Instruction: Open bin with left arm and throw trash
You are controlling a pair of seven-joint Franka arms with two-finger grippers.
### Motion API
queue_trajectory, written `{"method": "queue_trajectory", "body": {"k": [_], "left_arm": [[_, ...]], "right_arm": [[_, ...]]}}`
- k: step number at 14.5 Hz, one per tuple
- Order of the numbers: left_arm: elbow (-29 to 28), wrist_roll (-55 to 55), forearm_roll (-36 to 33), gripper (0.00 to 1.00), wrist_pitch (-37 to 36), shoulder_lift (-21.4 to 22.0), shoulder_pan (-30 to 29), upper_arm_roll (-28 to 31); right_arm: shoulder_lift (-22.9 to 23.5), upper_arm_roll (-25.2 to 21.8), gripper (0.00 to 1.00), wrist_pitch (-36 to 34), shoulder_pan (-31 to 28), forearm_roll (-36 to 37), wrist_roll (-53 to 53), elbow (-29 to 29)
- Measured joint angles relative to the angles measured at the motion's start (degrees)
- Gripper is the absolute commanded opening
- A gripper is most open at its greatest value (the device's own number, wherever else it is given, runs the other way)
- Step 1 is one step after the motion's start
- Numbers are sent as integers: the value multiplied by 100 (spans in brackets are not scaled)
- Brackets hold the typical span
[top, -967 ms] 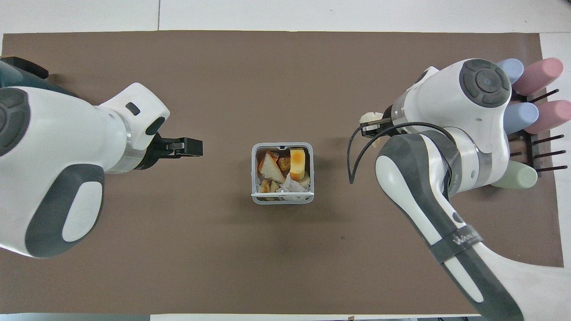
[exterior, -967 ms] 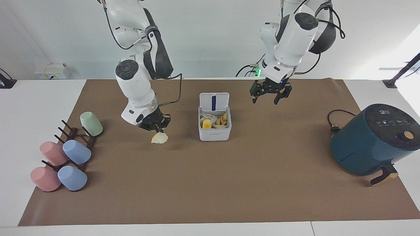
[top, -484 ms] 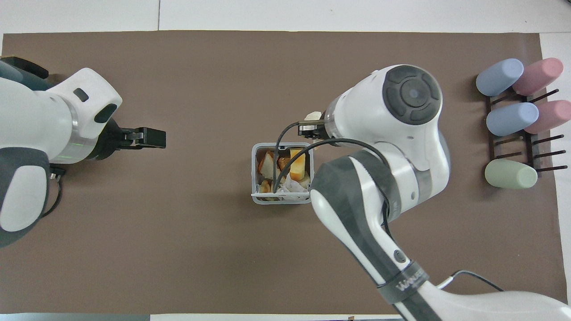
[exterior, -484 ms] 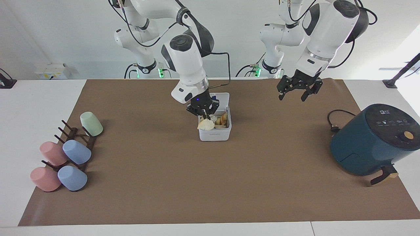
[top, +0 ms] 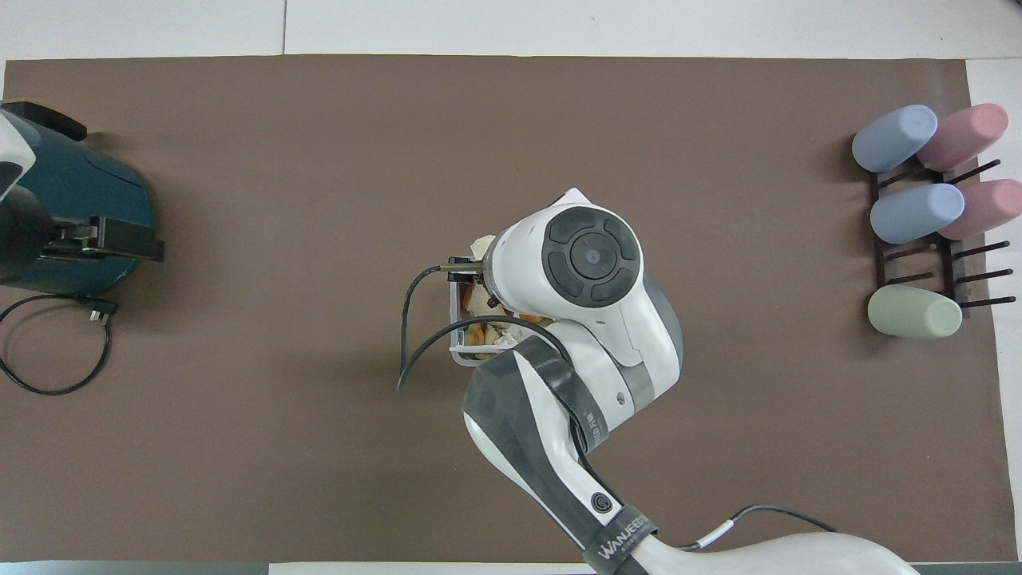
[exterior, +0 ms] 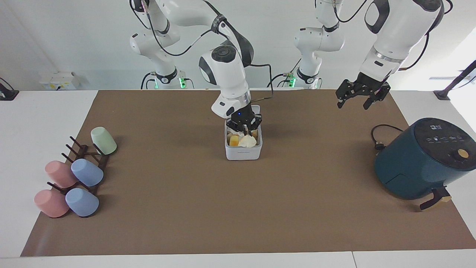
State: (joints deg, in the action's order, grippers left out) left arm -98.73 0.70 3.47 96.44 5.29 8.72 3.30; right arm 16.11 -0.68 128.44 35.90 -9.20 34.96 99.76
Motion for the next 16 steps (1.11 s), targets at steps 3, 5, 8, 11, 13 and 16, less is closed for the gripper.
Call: {"method": "queue_trajectory", "body": {"k": [3,5,8,11,13,16], "left_arm": [[108,-159,-6,100,-162,3,-294,-18],[196,-214,-33,100,-256,4,-518,-106],[416,-244,-94,100,-339,4,-626,-219],[482,-244,-126,100,-383,-49,-626,-233],[557,-244,-133,100,-395,-172,-627,-233],[598,-244,-133,100,-405,-233,-627,-245]], "right_arm": [[-29,1,57,-13,67,-4,474,36],[-66,2,70,-25,76,-4,583,84],[-73,2,72,-31,76,-7,630,99],[-77,-12,88,-36,63,-8,652,76],[-105,-83,100,-88,-109,-6,651,-58],[-179,-141,100,-674,-772,90,-141,-396]]}}
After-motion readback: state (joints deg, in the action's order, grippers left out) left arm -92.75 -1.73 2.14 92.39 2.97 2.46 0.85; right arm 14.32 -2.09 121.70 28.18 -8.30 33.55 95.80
